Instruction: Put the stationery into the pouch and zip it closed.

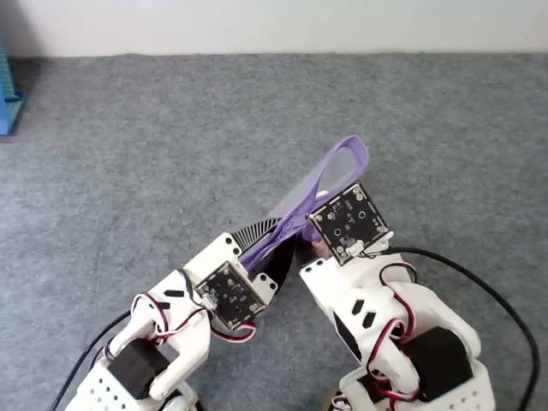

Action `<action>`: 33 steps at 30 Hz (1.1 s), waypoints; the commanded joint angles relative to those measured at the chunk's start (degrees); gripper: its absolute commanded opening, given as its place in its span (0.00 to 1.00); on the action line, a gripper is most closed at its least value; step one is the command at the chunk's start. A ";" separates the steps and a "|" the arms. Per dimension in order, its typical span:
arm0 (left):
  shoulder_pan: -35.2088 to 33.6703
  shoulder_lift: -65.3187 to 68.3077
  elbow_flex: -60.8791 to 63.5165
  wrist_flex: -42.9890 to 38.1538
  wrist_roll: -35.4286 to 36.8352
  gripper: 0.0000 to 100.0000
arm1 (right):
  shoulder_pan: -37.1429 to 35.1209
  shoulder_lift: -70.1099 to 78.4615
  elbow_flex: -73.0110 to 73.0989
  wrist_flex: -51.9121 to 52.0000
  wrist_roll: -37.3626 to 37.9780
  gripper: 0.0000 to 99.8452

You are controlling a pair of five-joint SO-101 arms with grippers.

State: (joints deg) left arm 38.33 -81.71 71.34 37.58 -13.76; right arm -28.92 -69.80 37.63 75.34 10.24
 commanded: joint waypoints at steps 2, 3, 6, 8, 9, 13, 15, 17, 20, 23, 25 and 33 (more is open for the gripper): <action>-0.09 -0.18 -0.48 -2.55 -0.97 0.01 | -0.04 -0.13 -4.66 1.10 -0.26 0.01; 0.00 -0.18 -0.48 -2.55 -0.97 0.01 | 0.04 -0.13 -4.84 1.10 -0.18 0.01; 0.00 -0.18 -0.48 -2.37 -0.88 0.01 | 4.09 0.13 -4.84 0.84 3.52 0.01; -0.18 -0.18 -0.48 -2.37 -0.88 0.01 | 8.92 0.57 -4.66 -0.40 5.71 0.01; -0.26 -0.18 -0.48 -2.37 -0.88 0.01 | 11.30 0.57 -4.13 -1.45 6.68 0.01; -0.09 -0.18 -0.48 -2.37 -0.70 0.01 | 16.92 0.57 -0.88 -5.76 10.11 0.01; -0.09 -0.18 -0.48 -2.37 -0.70 0.01 | 18.51 0.57 0.79 -7.60 10.37 0.01; -0.26 -0.18 -0.48 -2.37 -0.79 0.01 | 20.18 0.66 1.85 -9.19 10.37 0.01; -0.35 -0.18 -0.48 -2.37 -0.88 0.01 | 23.34 2.77 2.55 -10.86 10.11 0.01; -0.35 -0.18 -0.48 -2.37 -0.88 0.01 | 26.77 5.58 2.37 -13.23 10.02 0.01; -0.35 -0.18 -0.48 -2.37 -0.88 0.01 | 26.95 6.29 1.23 -12.62 10.02 0.01; -0.35 -0.18 -0.48 -2.46 -0.88 0.01 | 27.91 9.01 -2.64 -7.96 6.24 0.01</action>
State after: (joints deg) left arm 38.51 -81.10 71.34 36.26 -14.55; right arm -5.27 -62.77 37.54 67.78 17.98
